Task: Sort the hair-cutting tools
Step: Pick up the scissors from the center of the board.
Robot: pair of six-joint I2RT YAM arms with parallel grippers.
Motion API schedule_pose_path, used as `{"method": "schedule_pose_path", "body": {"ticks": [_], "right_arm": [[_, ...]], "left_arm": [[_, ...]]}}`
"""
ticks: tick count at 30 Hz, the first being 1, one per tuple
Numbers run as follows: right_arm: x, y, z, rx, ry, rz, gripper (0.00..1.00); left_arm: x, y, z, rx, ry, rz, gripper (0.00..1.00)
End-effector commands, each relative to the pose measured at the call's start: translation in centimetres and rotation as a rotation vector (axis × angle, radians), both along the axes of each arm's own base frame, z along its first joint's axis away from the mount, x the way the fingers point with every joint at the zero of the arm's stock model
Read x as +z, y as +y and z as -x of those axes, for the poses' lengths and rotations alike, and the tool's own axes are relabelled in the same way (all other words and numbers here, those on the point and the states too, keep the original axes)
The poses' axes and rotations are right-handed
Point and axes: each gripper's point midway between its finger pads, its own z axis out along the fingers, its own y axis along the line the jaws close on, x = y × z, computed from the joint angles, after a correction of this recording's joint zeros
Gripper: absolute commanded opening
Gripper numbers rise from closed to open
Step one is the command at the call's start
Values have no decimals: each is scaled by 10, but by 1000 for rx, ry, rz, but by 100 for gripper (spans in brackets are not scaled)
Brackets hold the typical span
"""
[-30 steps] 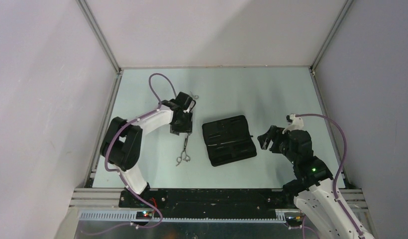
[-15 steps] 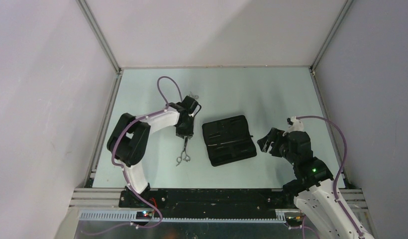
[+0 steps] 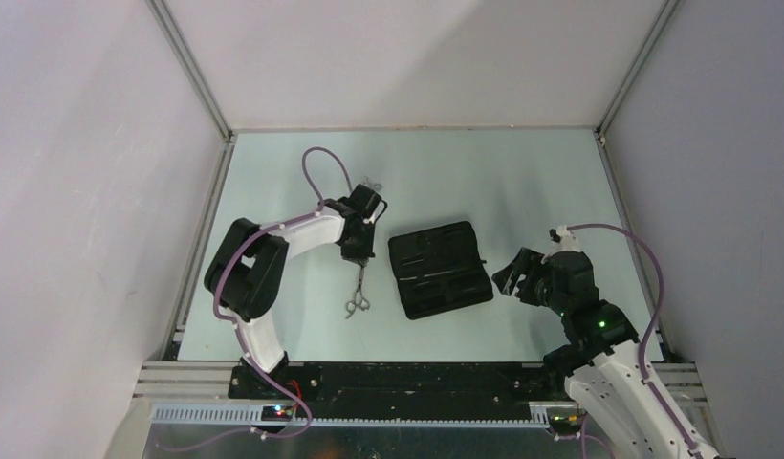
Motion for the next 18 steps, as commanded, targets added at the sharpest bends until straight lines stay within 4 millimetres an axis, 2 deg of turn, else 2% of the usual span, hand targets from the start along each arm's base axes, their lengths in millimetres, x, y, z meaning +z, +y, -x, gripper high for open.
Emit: {"method": "schedule_pose_path", "body": {"ticks": [1,4,5,6,8,14,16,18], "right_arm": [[-3,7,-1,4,33,-21,72],[-4,13,-3,26,35,-23,72],[-5,14,-4,30,41,-19,72],[-4,16,-6,36,35,-21,72],[-5,19,-8,49,32,-20,71],[-7,28,-11,83,44,-30,71],[-9,29,-12,74,57,-32,70],[-12,30,-12,73,71,-34,70]], "left_arm": [[-14,-6,14,-19,39,32,0],[-10,-10,14,-11,31,55,0],[-6,-12,14,-11,27,71,3],[-4,-13,14,-7,23,78,7],[4,-14,13,-1,2,93,28],[42,-12,18,22,-74,147,60],[48,-11,28,24,-83,154,68],[47,-9,40,23,-78,157,71]]}}
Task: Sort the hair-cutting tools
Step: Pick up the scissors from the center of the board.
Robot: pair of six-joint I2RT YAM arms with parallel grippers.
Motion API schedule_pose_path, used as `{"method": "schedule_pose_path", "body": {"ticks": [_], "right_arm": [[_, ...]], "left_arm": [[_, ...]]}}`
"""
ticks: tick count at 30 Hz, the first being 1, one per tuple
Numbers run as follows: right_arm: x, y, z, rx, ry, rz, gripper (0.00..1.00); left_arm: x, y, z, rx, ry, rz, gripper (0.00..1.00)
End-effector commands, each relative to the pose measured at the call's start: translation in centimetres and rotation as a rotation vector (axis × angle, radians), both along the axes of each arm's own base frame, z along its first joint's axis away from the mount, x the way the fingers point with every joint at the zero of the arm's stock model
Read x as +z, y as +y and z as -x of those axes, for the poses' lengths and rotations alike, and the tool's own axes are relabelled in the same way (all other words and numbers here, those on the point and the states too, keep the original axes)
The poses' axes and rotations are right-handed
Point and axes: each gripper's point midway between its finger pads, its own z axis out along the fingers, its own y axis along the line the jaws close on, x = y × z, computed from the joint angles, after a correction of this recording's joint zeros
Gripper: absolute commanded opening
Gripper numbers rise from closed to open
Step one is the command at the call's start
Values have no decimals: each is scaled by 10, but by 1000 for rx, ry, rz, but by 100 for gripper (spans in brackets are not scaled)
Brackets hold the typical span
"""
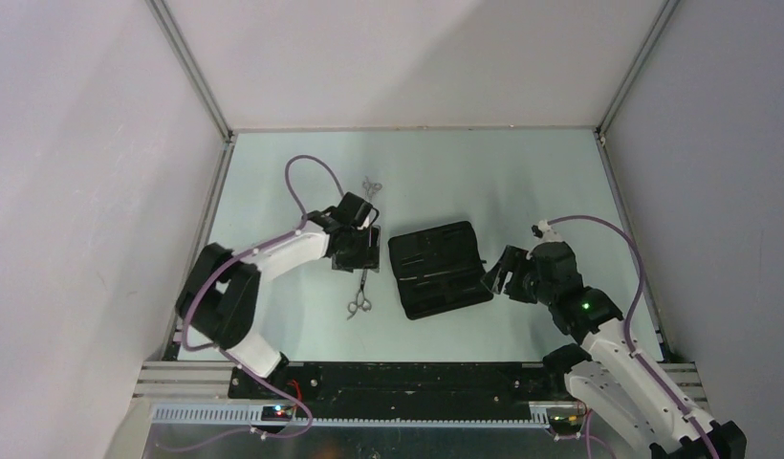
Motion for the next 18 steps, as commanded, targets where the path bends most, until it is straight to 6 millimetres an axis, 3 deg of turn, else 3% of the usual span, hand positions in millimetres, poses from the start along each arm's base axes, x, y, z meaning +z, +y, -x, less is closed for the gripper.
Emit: {"method": "schedule_pose_path", "body": {"ticks": [1,7,12,18], "right_arm": [[7,10,-7,10,-24,-38,70],[4,20,-6,36,-9,-40,69],[2,22,-3,46,-6,-31,70],[2,21,-4,39,-10,-27,70]], "left_arm": [[17,-4,20,5,-33,47,71],[0,-4,33,-6,4,24,63],[-6,-2,21,-4,0,-37,55],[-21,-3,24,-13,41,-68,40]]}}
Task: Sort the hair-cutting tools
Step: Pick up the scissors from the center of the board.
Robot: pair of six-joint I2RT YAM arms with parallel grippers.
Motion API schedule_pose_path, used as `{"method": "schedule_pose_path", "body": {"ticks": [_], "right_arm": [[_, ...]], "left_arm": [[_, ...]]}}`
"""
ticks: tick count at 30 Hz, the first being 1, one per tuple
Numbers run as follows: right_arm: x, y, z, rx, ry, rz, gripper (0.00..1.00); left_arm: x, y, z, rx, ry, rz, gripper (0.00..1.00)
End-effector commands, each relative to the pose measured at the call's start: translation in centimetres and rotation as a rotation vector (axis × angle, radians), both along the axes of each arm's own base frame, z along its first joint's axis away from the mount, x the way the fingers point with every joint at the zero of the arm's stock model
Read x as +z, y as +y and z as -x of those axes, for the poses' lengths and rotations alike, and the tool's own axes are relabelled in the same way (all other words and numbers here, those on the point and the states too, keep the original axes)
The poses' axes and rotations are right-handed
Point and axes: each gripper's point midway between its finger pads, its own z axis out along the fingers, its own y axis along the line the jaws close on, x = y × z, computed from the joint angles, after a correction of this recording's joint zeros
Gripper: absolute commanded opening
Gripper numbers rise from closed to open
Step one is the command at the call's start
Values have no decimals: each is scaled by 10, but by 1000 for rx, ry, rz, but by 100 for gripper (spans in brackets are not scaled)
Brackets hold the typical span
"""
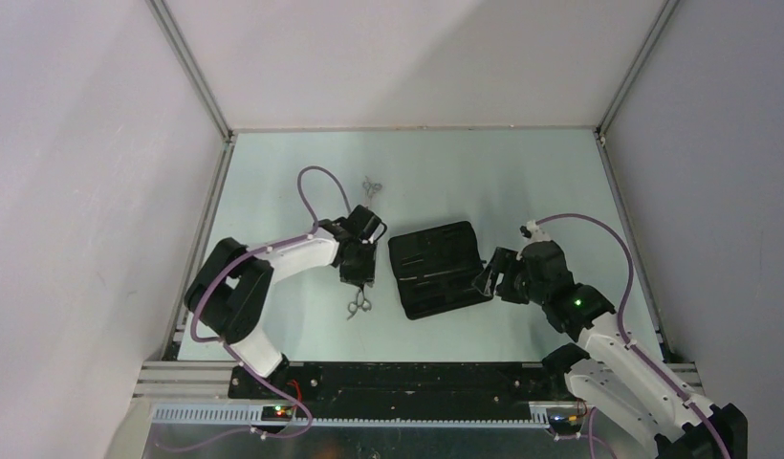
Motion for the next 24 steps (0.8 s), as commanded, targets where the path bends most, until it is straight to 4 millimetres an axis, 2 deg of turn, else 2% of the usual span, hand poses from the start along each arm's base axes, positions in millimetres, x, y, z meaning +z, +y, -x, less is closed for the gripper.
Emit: {"method": "schedule_pose_path", "body": {"ticks": [1,7,8,11,12,13,14,17,20,23,24], "right_arm": [[7,1,-8,-23,-37,-11,70],[7,6,-9,-8,-33,-22,69],[6,7,-9,-3,-31,-24,69],[11,19,-8,43,-37,-56,69],[13,22,-8,57,-39,-57,69],[16,28,-7,83,-47,-66,70],[18,32,-8,103,-53,-63,70],[24,50,-7,175,-76,-65,70],[30,69,-7,231,-95,-82,70],[42,93,-5,285,-147,-126,70],[45,100,-2,303,-161,-132,70]], "left_arm": [[-2,-4,-6,-1,-16,-13,39],[-11,-2,-6,0,-5,-32,27],[-11,-2,-7,-1,-7,-32,20],[-10,-1,-7,6,-27,-19,7],[-3,-1,-9,11,-49,-8,2],[-3,2,-8,21,-60,-6,1],[6,1,-10,27,-90,15,0],[19,2,-13,65,-147,68,0],[44,0,-17,107,-221,149,0],[59,-4,-20,185,-268,252,0],[71,-6,-21,202,-298,295,0]]}}
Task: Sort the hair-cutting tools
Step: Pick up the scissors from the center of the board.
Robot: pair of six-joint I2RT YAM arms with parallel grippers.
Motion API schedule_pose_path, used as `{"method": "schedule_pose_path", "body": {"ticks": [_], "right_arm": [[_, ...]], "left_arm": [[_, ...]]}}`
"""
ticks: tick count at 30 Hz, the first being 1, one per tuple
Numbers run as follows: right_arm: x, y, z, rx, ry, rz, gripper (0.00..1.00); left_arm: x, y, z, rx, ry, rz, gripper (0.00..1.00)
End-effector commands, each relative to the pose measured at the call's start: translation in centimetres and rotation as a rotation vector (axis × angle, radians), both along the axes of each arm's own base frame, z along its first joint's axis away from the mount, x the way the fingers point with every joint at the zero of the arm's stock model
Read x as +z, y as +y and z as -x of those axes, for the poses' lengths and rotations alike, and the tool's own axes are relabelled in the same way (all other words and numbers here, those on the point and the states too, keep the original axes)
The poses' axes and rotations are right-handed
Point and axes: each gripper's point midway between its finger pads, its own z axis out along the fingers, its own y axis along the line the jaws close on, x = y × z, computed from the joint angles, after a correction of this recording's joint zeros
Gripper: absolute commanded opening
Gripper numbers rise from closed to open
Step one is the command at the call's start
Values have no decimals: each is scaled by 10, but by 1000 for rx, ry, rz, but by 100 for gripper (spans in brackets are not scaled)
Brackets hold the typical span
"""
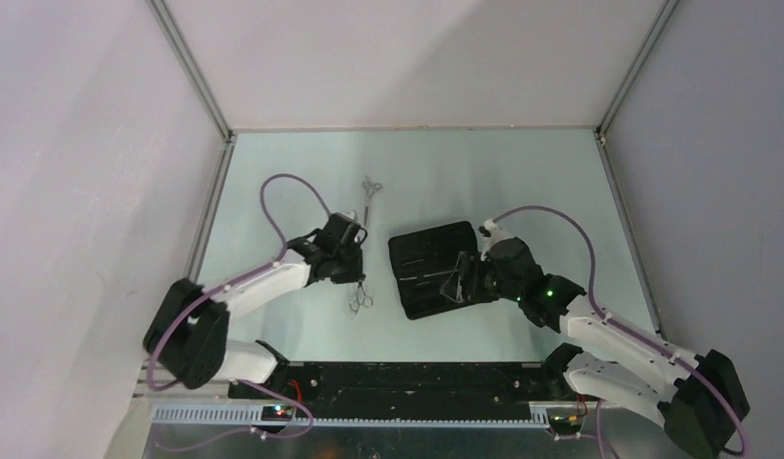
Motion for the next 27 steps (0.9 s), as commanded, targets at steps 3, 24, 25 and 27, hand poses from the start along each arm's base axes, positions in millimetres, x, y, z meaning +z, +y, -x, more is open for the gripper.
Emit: {"method": "schedule_pose_path", "body": {"ticks": [3,24,25,27], "right_arm": [[58,57,-13,92,-219,-154,70],[93,146,-11,265,-619,-234,65],[98,147,-13,256,-639,-241,64],[100,147,-18,246,-670,-231,61]], "left_arm": [[64,-19,-23,209,-197,317,0],[160,-27,-16,614,-302,923,0],[161,-28,-16,617,-302,929,0],[163,-31,-14,618,-294,948,0]]}}
